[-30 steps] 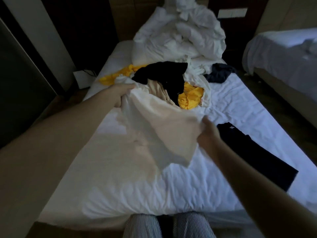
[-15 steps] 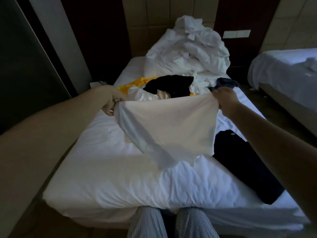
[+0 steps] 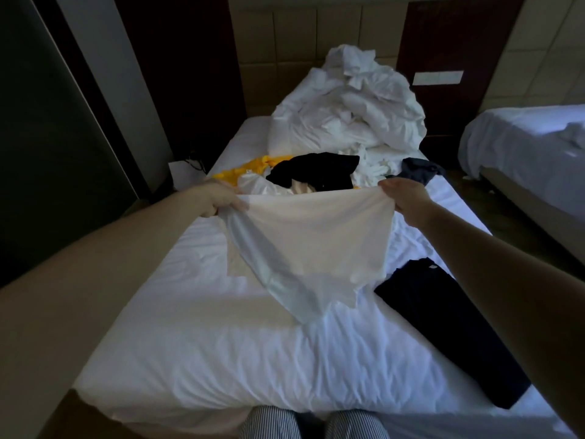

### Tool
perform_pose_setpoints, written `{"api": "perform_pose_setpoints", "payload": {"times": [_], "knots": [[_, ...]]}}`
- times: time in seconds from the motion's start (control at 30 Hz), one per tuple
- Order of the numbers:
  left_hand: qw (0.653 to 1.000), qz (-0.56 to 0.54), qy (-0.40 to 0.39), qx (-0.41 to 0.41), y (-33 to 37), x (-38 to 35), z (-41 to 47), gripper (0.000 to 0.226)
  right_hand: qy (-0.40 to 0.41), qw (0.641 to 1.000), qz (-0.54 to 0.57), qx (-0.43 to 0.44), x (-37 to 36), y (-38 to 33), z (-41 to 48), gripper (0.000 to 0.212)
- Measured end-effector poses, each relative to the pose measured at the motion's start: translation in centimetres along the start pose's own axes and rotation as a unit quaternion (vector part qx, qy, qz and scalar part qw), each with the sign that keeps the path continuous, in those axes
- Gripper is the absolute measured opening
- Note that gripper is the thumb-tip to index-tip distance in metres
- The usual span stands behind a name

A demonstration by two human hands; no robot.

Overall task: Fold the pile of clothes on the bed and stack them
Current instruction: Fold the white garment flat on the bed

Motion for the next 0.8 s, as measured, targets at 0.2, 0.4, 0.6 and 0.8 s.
{"api": "perform_pose_setpoints", "payload": {"times": [0.2, 0.4, 0.6, 0.8], "knots": [[0.973, 0.063, 0.126, -0.180, 2.6, 1.2, 2.0, 0.037, 0.038, 0.997, 0.019, 0.058, 0.3, -2.7, 2.1, 0.029], [0.932, 0.126, 0.170, -0.295, 6.5, 2.5, 2.0, 0.014, 0.076, 0.993, 0.020, 0.087, 2.2, -6.1, 2.6, 0.023], [0.939, 0.191, 0.132, -0.254, 2.7, 2.4, -0.1, 0.022, 0.053, 0.996, 0.023, 0.072, 2.6, -2.4, -1.2, 0.024], [0.950, 0.280, -0.053, -0.126, -7.1, 0.3, -5.2, 0.021, -0.061, 0.993, -0.090, -0.043, 2.5, 7.7, -8.6, 0.024]]}}
Point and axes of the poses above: each hand's wrist, its own z-axis towards the middle knuckle, its own x-axis out of the back of the hand, y = z × x, the point moved 2 cm from there along z, towards the middle knuckle, and after that the axes turned 10 degrees about -z, right-handed, at the moved point
